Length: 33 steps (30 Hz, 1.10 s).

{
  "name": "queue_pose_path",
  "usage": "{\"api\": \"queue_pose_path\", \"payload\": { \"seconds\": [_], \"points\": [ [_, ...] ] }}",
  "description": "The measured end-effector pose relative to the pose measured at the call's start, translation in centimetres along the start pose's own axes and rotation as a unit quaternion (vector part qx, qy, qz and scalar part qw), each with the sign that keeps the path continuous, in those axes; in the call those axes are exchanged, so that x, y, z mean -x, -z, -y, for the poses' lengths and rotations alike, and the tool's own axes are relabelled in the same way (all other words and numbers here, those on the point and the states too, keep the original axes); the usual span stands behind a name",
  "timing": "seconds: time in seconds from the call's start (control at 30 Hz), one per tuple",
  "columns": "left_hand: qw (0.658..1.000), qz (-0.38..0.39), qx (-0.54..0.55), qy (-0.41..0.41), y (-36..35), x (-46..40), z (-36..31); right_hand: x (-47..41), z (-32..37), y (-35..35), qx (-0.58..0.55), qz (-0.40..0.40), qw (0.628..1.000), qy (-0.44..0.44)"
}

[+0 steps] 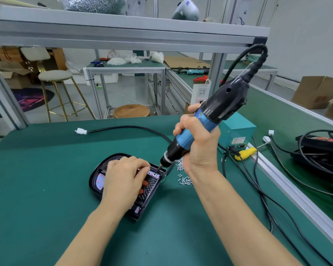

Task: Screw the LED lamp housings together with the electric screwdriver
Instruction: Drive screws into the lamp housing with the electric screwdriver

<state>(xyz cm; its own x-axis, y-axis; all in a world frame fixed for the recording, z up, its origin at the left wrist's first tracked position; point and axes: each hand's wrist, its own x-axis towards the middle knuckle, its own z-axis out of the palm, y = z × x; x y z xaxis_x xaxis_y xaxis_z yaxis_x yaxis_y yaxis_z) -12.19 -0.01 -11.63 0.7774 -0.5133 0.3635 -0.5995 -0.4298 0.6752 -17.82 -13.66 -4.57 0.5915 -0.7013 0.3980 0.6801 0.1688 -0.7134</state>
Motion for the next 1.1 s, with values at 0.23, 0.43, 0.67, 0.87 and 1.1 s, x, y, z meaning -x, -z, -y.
{"api": "queue_pose_path", "payload": {
  "seconds": [0.23,0.43,0.67,0.87,1.1],
  "points": [
    [1.000,-0.020,-0.010,-0.015,0.0,0.1,0.6,0.2,-1.1,0.0,0.032,-0.004,0.999,0.002],
    [0.988,0.008,-0.141,-0.068,-0.9,-0.2,0.1,0.2,-1.6,0.0,0.054,0.006,0.998,0.005],
    [0.975,0.036,-0.214,-0.052,-1.9,-0.8,0.2,0.4,-2.1,0.1,0.079,0.045,0.996,0.012],
    [0.964,0.056,-0.259,-0.024,-2.4,-1.6,-0.1,0.3,-2.3,0.5,0.078,0.044,0.996,0.005],
    [0.962,0.070,-0.264,-0.017,-2.4,-2.0,-0.2,0.2,-2.4,0.6,0.078,0.026,0.997,0.003]
  ]
}}
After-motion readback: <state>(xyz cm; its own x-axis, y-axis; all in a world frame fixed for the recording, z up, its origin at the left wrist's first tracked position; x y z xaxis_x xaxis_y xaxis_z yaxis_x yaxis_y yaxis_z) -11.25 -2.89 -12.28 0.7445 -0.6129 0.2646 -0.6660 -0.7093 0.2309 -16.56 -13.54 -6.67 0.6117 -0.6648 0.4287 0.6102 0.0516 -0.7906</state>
